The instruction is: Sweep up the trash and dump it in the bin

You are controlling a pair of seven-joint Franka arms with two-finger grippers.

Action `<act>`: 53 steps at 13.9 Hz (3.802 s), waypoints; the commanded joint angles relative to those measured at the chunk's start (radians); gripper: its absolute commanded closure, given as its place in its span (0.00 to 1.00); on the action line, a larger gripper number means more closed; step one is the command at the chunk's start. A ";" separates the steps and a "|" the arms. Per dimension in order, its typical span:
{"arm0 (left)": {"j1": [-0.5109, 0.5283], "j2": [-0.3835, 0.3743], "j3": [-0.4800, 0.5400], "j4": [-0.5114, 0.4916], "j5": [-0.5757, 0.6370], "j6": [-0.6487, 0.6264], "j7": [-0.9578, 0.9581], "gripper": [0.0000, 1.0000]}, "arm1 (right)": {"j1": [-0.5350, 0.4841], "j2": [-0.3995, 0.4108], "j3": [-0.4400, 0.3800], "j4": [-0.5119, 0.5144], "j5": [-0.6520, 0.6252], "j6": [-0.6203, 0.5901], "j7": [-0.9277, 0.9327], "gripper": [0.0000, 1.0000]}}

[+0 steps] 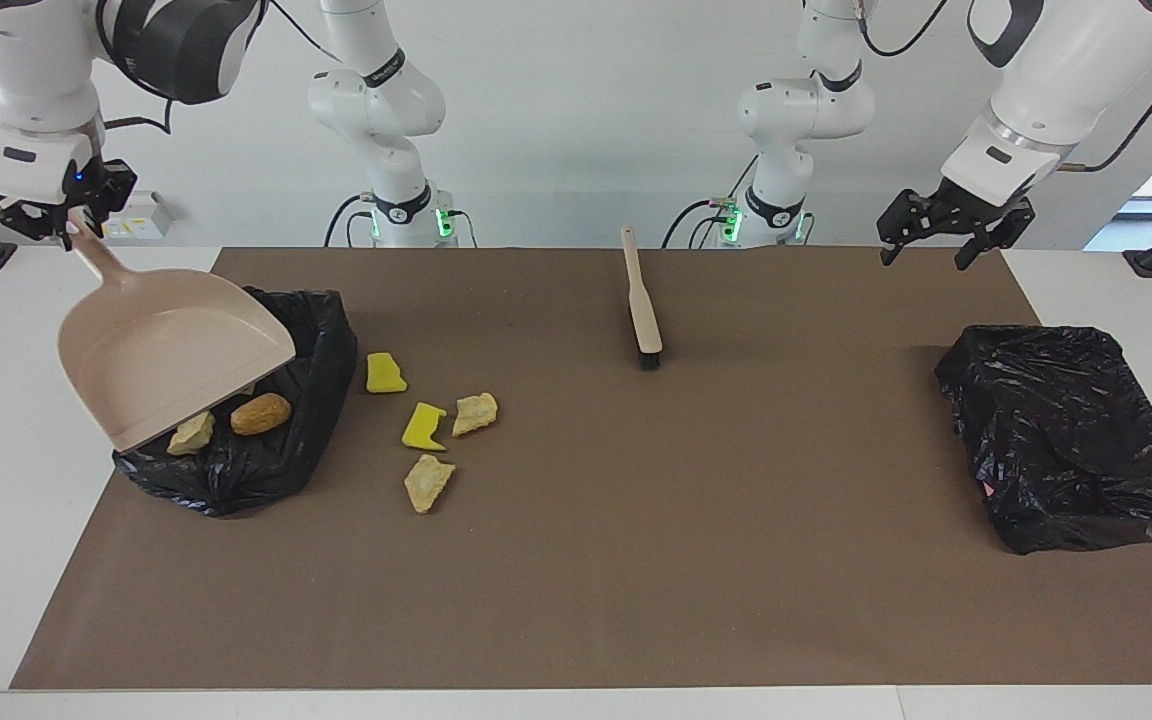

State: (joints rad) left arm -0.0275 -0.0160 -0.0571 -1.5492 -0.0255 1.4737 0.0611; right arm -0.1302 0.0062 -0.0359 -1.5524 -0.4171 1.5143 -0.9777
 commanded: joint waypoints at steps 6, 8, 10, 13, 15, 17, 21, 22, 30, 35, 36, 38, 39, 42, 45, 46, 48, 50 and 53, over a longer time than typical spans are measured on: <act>-0.015 -0.030 0.022 -0.041 0.015 0.034 0.046 0.00 | 0.257 0.033 0.022 -0.075 0.194 0.004 0.632 1.00; -0.018 -0.035 0.022 -0.058 0.018 0.048 0.058 0.00 | 0.302 0.066 0.022 -0.066 0.271 0.032 0.765 1.00; -0.019 -0.053 0.022 -0.090 0.027 0.060 0.121 0.00 | 0.371 0.112 0.022 -0.046 0.326 0.044 0.877 1.00; -0.014 -0.076 0.022 -0.117 0.050 0.068 0.151 0.00 | 0.470 0.213 0.024 0.001 0.418 0.087 1.098 1.00; -0.008 -0.070 0.022 -0.106 0.049 0.068 0.149 0.00 | 0.513 0.248 0.024 0.008 0.471 0.162 1.155 1.00; -0.008 -0.071 0.022 -0.103 0.049 0.066 0.146 0.00 | 0.570 0.287 0.024 0.009 0.486 0.213 1.194 1.00; -0.005 -0.073 0.023 -0.100 0.045 0.063 0.152 0.00 | 0.655 0.400 0.024 0.062 0.569 0.305 1.281 1.00; -0.005 -0.073 0.023 -0.100 0.047 0.065 0.152 0.00 | 0.676 0.447 0.024 0.113 0.569 0.299 1.328 1.00; -0.006 -0.074 0.022 -0.098 0.045 0.063 0.152 0.00 | 0.759 0.649 0.047 0.264 0.583 0.389 1.521 1.00; -0.014 -0.074 0.022 -0.098 0.047 0.065 0.152 0.00 | 0.767 0.655 0.074 0.270 0.584 0.400 1.521 1.00; -0.008 -0.076 0.022 -0.098 0.047 0.065 0.154 0.00 | 0.767 0.655 0.076 0.270 0.584 0.400 1.521 1.00; -0.005 -0.076 0.022 -0.095 0.050 0.076 0.122 0.00 | 0.765 0.653 0.080 0.262 0.584 0.428 1.521 1.00; -0.008 -0.078 0.020 -0.100 0.049 0.079 0.102 0.00 | 0.768 0.661 0.080 0.258 0.584 0.454 1.521 1.00; -0.012 -0.071 0.020 -0.092 0.050 0.096 0.114 0.00 | 0.770 0.681 0.080 0.255 0.583 0.480 1.522 1.00; -0.018 -0.059 0.020 -0.083 0.039 0.088 0.114 0.00 | 0.770 0.681 0.080 0.255 0.575 0.478 1.522 1.00; -0.020 -0.056 0.020 -0.078 0.038 0.088 0.114 0.00 | 0.768 0.678 0.080 0.256 0.577 0.474 1.522 0.89; -0.020 -0.045 0.020 -0.072 0.038 0.088 0.114 0.00 | 0.762 0.655 0.079 0.255 0.574 0.465 1.515 0.00; -0.022 -0.039 0.020 -0.074 0.038 0.102 0.114 0.00 | 0.753 0.614 0.079 0.249 0.590 0.460 1.512 0.00; -0.023 0.014 0.019 -0.057 0.036 0.103 0.112 0.00 | 0.733 0.569 0.079 0.219 0.594 0.454 1.510 0.00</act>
State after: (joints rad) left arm -0.0352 -0.0376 -0.0445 -1.6183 0.0067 1.5574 0.1841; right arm 0.6276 0.6188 0.0389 -1.2937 0.1506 1.9729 0.5241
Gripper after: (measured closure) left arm 0.000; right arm 0.066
